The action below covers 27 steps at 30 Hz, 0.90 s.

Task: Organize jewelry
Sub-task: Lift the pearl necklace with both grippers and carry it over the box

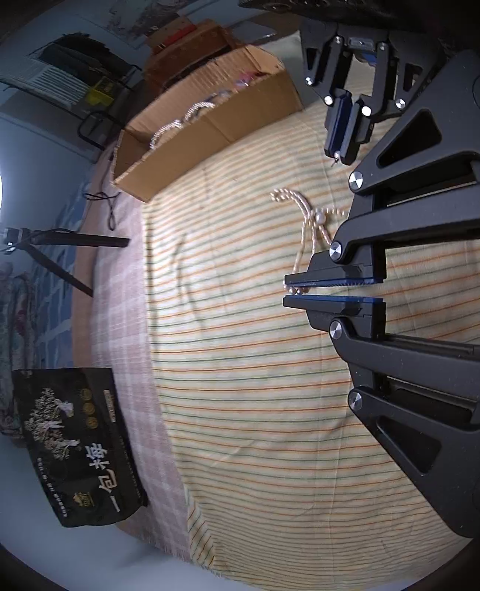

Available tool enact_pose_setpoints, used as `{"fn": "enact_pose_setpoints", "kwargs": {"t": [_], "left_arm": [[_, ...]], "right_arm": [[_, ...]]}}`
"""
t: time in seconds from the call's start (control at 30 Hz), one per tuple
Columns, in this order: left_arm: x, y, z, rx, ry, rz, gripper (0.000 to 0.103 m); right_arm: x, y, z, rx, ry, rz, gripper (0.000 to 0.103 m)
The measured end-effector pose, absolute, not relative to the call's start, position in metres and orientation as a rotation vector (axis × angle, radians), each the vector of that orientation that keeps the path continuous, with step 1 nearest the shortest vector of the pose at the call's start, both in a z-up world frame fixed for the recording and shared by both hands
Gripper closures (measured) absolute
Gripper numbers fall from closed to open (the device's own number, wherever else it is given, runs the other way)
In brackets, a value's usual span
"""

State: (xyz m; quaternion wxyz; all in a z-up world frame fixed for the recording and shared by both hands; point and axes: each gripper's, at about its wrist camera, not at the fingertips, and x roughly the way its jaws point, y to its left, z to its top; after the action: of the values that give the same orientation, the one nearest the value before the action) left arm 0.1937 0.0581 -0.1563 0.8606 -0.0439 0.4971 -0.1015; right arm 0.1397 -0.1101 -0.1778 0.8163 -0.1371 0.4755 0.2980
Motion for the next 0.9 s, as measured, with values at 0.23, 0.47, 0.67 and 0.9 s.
{"fn": "enact_pose_setpoints", "kwargs": {"t": [0.23, 0.47, 0.67, 0.9], "left_arm": [[0.191, 0.062, -0.135, -0.151, 0.994, -0.228, 0.101], [0.185, 0.065, -0.101, -0.208, 0.913, -0.255, 0.101], [0.179, 0.066, -0.08, -0.23, 0.863, -0.272, 0.101], [0.173, 0.071, -0.054, -0.255, 0.8, -0.286, 0.101]], "right_arm": [[0.138, -0.117, -0.165, -0.27, 0.988, 0.631, 0.097], [0.137, -0.124, -0.148, -0.237, 0.952, 0.631, 0.097], [0.135, -0.128, -0.134, -0.221, 0.917, 0.635, 0.096], [0.133, -0.136, -0.117, -0.203, 0.878, 0.624, 0.096]]}}
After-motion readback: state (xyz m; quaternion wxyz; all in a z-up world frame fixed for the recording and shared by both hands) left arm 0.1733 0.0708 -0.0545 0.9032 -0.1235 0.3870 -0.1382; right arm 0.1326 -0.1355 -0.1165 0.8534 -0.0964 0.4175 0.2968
